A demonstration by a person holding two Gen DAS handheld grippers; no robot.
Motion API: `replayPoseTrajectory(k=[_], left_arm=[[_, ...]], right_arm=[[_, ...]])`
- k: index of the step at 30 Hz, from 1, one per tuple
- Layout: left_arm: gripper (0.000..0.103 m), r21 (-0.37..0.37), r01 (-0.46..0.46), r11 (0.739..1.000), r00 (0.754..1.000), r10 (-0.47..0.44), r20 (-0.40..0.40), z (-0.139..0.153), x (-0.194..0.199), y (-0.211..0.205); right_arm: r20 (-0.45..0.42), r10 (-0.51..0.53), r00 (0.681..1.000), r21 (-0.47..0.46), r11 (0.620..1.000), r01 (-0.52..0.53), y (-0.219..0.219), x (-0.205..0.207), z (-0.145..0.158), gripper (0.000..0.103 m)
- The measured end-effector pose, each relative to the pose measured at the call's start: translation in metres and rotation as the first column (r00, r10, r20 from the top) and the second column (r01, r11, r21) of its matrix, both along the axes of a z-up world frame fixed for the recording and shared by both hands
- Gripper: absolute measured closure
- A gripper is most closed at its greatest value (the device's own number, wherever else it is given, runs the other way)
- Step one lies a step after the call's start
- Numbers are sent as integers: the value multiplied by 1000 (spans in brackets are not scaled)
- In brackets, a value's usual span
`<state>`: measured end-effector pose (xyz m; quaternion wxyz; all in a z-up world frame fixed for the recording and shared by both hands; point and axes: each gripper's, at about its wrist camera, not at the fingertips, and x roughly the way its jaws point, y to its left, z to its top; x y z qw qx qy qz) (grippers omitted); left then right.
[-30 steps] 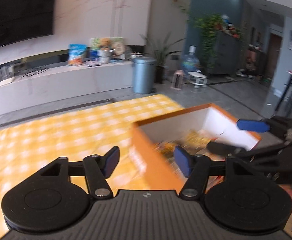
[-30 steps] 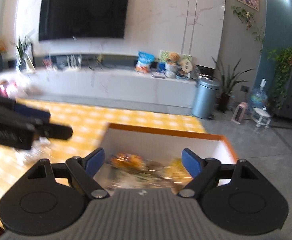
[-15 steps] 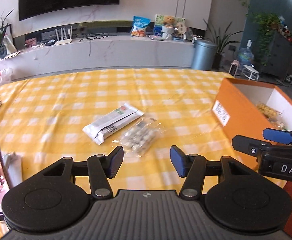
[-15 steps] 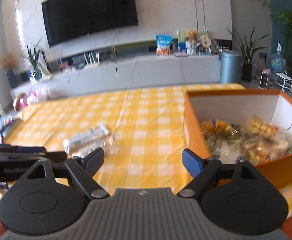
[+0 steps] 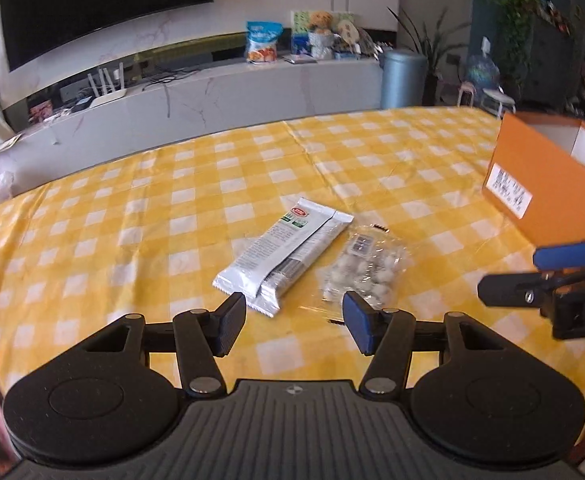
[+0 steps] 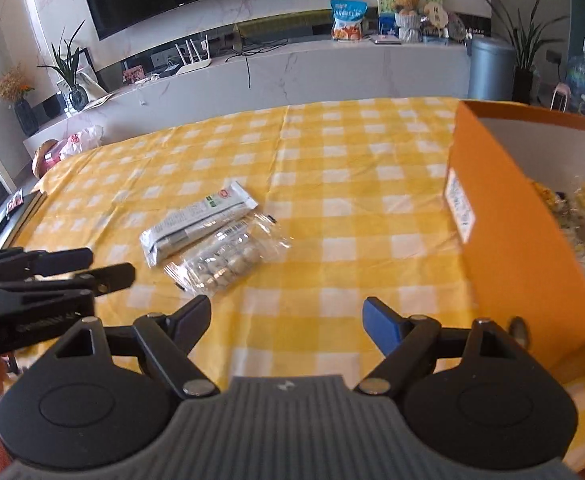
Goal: Organize snacks
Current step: 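Lower the left tool onto the white sausage pack while the right tool lowers onto the candy bag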
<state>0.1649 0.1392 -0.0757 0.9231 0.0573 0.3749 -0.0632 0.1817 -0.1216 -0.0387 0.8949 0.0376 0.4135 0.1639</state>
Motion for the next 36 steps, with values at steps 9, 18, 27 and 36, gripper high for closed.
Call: replayPoseTrajectory(k=[9,18,27,36], left_arm=[[24,73,130,989,991,-126,-53,-29,45,8],[14,53,115,992,990,-109,-90,-42,76,26],[27,23,97,995,990,-94,-103,-40,70,22],[50,40,-25,999,994,29,-110,-32,42,-8]], right_arm=[[-102,-86,991,38,995,90,36,56,-23,21],[-197,-121,973,70,988,137,63,85,-45,17],[-127,-78,989,11,997,80,77,93,-48,27],[-113,3,994,45,999,2,44,87,-40,88]])
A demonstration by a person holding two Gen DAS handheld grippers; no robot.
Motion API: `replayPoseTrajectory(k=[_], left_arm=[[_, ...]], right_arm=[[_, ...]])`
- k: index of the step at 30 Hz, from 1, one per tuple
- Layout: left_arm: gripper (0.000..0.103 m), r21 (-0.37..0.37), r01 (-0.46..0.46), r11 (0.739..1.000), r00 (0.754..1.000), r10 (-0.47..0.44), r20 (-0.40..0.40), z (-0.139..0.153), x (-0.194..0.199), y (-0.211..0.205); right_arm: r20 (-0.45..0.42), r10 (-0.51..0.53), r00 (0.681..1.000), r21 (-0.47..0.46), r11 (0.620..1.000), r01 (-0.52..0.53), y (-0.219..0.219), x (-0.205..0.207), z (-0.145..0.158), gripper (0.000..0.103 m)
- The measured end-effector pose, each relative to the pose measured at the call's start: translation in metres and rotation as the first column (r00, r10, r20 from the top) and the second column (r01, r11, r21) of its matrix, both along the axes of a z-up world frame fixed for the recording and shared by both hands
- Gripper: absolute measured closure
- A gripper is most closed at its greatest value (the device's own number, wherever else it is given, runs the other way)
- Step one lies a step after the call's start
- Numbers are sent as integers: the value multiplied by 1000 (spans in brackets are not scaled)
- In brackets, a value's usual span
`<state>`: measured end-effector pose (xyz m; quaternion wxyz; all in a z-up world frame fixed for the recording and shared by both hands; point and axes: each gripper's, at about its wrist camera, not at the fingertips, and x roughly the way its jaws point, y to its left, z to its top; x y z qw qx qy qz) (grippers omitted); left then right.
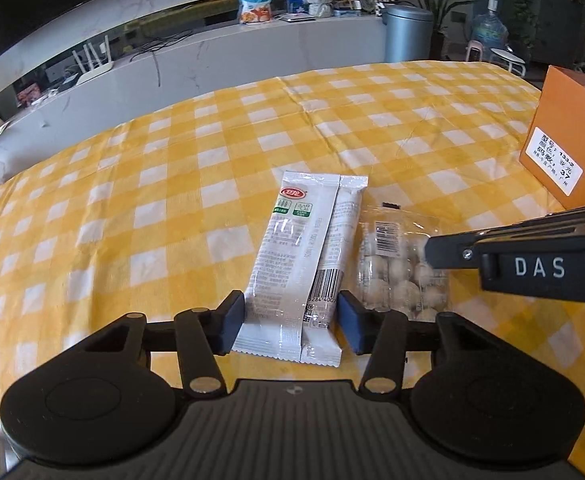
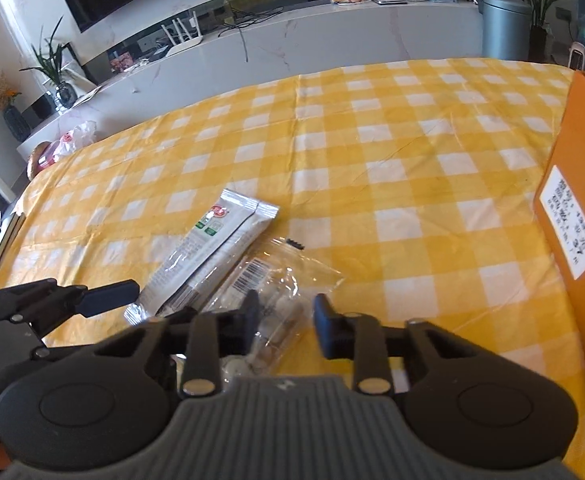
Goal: Organize snacks
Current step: 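Lower the left tool onto the white sausage pack while the right tool lowers onto the candy bag, then grasp the white sausage pack with the left tool while the right tool grasps the clear candy bag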
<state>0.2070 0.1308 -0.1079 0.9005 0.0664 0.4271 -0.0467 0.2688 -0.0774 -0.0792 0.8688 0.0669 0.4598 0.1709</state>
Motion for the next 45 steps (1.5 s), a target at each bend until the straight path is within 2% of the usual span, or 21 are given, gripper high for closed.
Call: replayPoseTrajectory(k=[2,4,7,8,11,12,13,14,16,20,25,28,30,33,36,40,45], left_arm=[[65,0,-33,999,999,33,-5,3,-8,-8],[69,-27,-68,997,997,67,-37,2,-14,-14],[70,-104,-88,991,995,84,-49,4,-23,-18],[77,-142,-94,985,994,85,-66,4,-25,-19],[76,-155,-111,982,993,105,-50,6,-31,-16],[75,-154,-123,980,992,120,-27,9,-33,-13],[68,-154,-133,979,991,136,4,12,-36,-9],[56,-154,-141,978,989,146,27,16,-38,-5],[40,-149,-149,978,986,159,55,22,-40,3],[37,-107,-149,983,987,155,47,23,-38,13],[32,-70,-179,981,983,181,32,18,-33,21],[31,-27,-160,987,987,161,26,13,-31,21],[28,18,-131,991,991,131,26,9,-30,19],[22,63,-102,993,995,100,25,4,-29,15],[20,55,-99,994,995,98,22,2,-28,17],[15,37,-105,994,994,103,43,4,-26,20],[11,-58,-84,995,994,88,68,10,-10,20]], right_arm=[[6,-2,1000,-12,1000,2,-9,-5,1,92],[-7,-19,1000,-47,999,19,-15,-9,1,96],[-45,-51,998,-5,999,51,-29,-15,-2,89],[-42,-64,997,2,998,64,-32,-18,-1,79],[1,-77,997,-26,997,77,-34,-26,5,58],[11,-65,998,-24,998,65,-34,-27,8,56],[16,-57,998,-20,998,57,-33,-28,9,52],[21,-51,998,-19,998,52,-31,-28,11,50],[36,-41,999,-21,999,41,-26,-29,12,44],[43,-18,999,-5,1000,18,-15,-28,11,38],[36,9,999,-21,1000,-8,1,-22,3,37],[28,23,999,-34,999,-22,10,-18,-3,37],[22,32,999,-60,998,-30,15,-16,-8,37],[63,81,995,-129,989,-73,24,-19,-11,39],[82,110,991,-157,983,-96,24,-21,-12,45],[97,125,987,-184,977,-106,10,-21,-11,46],[123,130,984,-241,966,-97,-7,-23,-11,39]])
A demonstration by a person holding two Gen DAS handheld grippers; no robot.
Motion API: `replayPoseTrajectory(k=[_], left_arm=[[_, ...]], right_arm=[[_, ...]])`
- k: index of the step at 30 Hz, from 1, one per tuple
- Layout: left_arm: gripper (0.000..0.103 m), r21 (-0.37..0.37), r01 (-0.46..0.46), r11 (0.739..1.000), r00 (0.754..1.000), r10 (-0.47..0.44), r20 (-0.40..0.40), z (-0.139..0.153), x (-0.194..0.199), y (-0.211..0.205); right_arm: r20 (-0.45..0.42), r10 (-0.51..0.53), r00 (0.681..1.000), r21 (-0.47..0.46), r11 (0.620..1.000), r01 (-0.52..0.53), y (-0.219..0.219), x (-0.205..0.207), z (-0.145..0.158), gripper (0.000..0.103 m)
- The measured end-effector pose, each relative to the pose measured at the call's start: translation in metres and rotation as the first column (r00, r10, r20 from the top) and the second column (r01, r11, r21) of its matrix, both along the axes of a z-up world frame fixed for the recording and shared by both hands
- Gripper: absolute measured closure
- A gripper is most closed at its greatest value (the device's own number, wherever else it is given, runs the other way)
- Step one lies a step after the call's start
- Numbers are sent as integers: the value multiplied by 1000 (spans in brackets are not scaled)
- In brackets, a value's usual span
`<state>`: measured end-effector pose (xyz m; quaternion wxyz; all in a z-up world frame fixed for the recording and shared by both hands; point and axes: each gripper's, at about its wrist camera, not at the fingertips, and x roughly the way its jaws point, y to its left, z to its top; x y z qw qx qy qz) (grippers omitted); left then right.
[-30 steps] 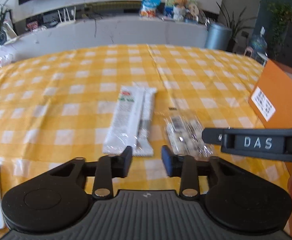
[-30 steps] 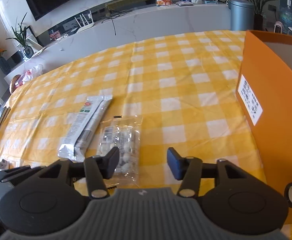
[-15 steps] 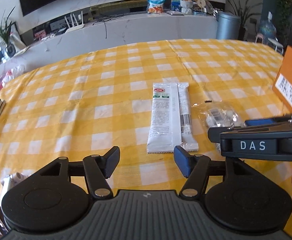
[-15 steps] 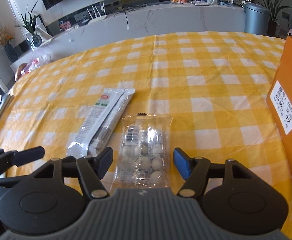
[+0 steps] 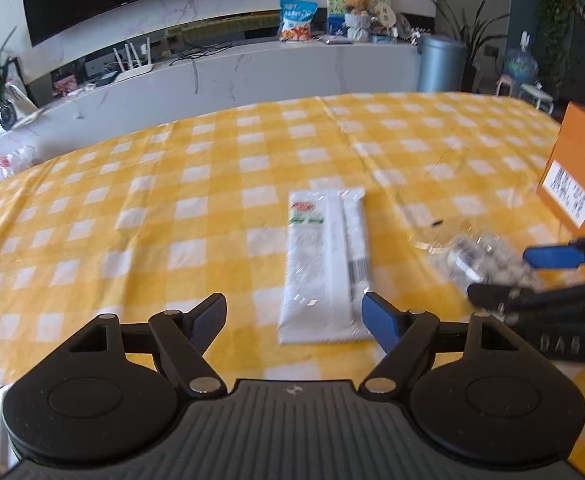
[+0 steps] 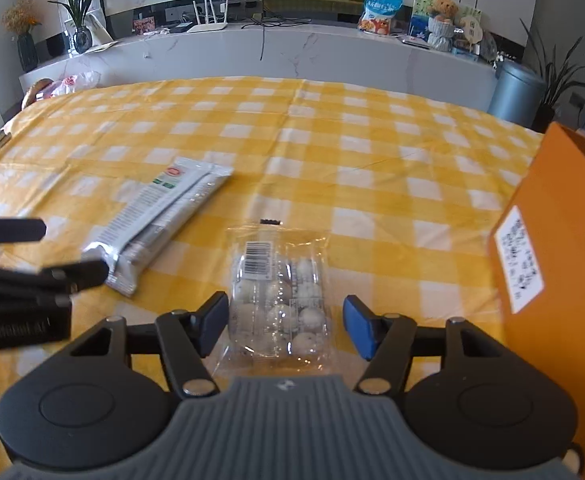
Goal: Organize snacks
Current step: 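Grasp the white sausage pack with the left tool while the right tool grasps the clear candy bag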
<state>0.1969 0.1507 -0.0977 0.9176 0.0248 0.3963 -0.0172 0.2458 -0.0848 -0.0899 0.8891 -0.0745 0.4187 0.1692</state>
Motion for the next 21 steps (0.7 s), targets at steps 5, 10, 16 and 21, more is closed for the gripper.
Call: replayPoseTrajectory(k=[5,10,16,21], left_arm=[[10,-44,30,999,999,-31,-30,-6,26,-9],[9,-54,-24,998,999,21,-50,-18,40,-5],[17,-39,-9,999,1000,8,-11,-20,33,-13],[24,-39,-15,999,1000,14,-8,-19,32,-16]], right_arm=[[6,21,1000,12,1000,-21,-2,-1,-1,37],[62,69,996,-14,998,-68,6,-5,-4,37],[60,33,998,59,998,-37,-3,-2,-11,39],[87,28,996,46,998,-32,-2,-6,-12,45]])
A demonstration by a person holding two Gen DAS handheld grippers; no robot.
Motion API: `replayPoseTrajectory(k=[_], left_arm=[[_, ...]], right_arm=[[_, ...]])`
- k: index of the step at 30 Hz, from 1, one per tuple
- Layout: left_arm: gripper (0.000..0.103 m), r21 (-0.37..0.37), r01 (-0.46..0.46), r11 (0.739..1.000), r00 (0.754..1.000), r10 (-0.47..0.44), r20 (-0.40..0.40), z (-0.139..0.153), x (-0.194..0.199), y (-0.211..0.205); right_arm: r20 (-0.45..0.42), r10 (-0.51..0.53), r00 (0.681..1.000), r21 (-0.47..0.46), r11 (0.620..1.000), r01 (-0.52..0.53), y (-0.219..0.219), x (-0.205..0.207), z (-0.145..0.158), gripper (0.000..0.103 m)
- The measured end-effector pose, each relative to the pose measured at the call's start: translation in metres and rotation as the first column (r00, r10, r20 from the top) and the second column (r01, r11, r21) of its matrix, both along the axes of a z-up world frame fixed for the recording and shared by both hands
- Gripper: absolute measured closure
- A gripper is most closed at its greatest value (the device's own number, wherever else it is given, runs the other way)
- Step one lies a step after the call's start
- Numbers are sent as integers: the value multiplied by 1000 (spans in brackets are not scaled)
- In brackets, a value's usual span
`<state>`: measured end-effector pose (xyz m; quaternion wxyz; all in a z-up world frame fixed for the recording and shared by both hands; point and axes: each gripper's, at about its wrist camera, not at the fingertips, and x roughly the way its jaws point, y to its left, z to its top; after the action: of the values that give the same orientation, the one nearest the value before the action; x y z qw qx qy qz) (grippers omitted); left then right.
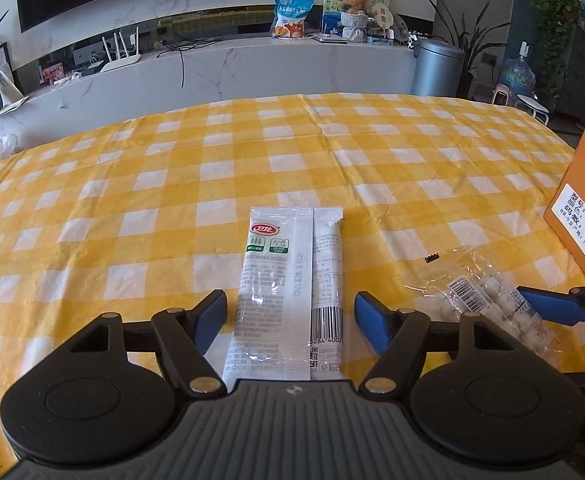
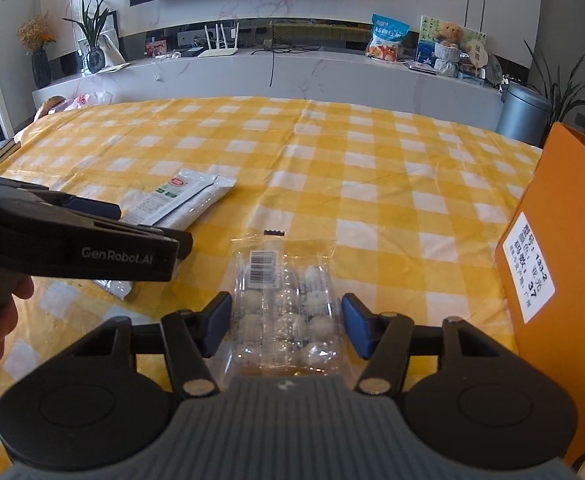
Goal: Organize snacks
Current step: 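Grasp the white sausage pack with the left tool while the right tool grasps the clear candy bag, then carry the sausage pack and candy bag over the orange box and lower them inside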
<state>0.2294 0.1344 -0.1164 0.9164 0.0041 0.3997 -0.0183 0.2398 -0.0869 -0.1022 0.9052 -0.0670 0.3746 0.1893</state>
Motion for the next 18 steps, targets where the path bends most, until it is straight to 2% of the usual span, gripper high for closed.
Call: replayPoseTrajectory(k=[4,8,13,18], left_arm=[[38,0,3,1000,1000,-3,-3,2,0,-2],[43,2,1,1000,1000,-1,-5,3,1,0],[47,-18,-20,1000,1000,20,-4,5,-3,0],[48,-49,-35,998,999,35,9,9,-16,0]], right_arm=[[-3,5,1000,-7,1000,-5,1,1,1,48],[-14,4,1000,-5,1000,-4,2,2,3,53],[-53,-6,999,33,999,8,-3,5,8,54],[-34,8,999,40,999,-7,-7,-5,18,54]])
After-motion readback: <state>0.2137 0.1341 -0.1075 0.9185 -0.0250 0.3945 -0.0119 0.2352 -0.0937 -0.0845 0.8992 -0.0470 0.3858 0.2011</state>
